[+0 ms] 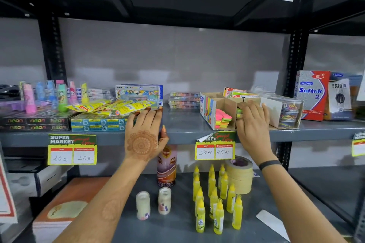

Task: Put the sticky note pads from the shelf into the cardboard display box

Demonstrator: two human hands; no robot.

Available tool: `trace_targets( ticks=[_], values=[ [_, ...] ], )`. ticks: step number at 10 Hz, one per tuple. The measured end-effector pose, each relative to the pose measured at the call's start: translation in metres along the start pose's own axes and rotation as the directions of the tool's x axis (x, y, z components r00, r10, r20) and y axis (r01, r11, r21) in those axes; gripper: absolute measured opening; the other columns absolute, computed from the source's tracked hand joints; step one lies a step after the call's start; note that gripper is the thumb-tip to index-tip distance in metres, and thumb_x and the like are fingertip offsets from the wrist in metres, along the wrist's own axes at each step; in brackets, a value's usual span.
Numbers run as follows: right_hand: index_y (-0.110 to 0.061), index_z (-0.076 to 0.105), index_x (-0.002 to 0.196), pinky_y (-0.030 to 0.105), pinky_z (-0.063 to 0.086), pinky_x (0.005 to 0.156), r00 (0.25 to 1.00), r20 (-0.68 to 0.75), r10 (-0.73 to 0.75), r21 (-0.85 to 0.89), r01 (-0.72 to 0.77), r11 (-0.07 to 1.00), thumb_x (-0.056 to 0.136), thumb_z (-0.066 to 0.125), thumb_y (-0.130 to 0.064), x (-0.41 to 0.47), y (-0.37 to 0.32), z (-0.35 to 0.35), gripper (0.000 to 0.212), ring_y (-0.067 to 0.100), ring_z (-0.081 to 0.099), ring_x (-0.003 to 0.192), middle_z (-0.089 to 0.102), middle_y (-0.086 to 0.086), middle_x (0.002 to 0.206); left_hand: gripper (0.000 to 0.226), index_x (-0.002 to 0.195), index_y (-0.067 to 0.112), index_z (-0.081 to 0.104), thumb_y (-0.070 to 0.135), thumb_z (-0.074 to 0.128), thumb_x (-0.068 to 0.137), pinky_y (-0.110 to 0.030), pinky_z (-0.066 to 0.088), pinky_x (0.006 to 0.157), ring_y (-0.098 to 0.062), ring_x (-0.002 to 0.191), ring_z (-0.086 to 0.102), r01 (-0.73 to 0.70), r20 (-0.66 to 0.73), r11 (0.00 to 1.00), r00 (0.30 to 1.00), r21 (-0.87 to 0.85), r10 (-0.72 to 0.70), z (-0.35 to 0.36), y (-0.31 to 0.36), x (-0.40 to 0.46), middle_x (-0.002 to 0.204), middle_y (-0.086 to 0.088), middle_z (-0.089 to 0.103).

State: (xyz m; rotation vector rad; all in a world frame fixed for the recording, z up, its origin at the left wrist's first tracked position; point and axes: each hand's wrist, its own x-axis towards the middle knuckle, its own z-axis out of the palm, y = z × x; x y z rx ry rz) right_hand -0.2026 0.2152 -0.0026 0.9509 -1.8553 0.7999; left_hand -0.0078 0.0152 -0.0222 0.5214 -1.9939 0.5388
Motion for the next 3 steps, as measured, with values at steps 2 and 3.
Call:
trace_targets(
  ticks=[2,3],
  values=[
    [-0.005,0.048,0.127,0.045,0.010,0.115,1.000,-0.003,0.021,0.107,-0.020,0.994,0.082,0.019,-0.025,0.003,-0.003,-0.009,0.057,0.027,0.037,0.132,0.052,0.014,0.134,0.053,0.125,0.000,0.059,0.027,0.039,0.084,-0.050,0.029,0.102,-0.033,0.125,0.051,0.034,-0.068,0.997,0.997,-0.065,-0.039,-0.010,0.010,0.011,0.122,-0.015,0.062],
    [-0.007,0.038,0.137,0.042,0.006,0.116,0.995,-0.098,0.011,0.153,0.004,0.988,0.088,0.020,-0.026,0.018,-0.014,-0.017,0.056,0.023,0.024,0.139,0.040,0.010,0.146,0.059,0.133,-0.001,0.052,0.027,0.040,0.083,-0.051,0.029,0.106,-0.031,0.131,0.044,-0.028,-0.141,0.994,0.990,-0.104,0.013,-0.017,0.026,0.040,0.130,-0.015,0.058]
  ],
)
